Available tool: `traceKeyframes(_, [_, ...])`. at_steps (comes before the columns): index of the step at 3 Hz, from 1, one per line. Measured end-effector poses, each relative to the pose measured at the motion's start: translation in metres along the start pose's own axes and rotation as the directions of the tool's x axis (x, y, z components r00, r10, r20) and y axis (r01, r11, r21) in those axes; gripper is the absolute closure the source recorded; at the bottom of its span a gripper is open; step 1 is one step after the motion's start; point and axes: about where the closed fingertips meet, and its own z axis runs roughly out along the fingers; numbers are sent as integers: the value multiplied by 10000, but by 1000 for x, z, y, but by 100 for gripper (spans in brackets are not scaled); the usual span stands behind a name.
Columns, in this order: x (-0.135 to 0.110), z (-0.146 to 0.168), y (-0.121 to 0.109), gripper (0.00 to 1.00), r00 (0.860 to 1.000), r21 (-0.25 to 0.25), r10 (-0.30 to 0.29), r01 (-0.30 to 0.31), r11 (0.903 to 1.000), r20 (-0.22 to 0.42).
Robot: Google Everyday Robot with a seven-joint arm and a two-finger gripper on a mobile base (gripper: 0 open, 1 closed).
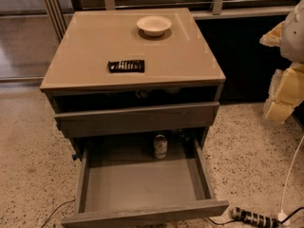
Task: Place rxbar chocolate into middle drawer
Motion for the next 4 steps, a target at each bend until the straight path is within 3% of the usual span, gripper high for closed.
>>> traceKeyframes(1, [0,0,0,0,10000,2,1,-1,10000,5])
traceKeyframes(2, [-5,-5,3,0,9942,304,97,-130,9995,1068])
traceKeyframes(4, [-19,-4,-8,0,9941,770,-263,182,9969,1056])
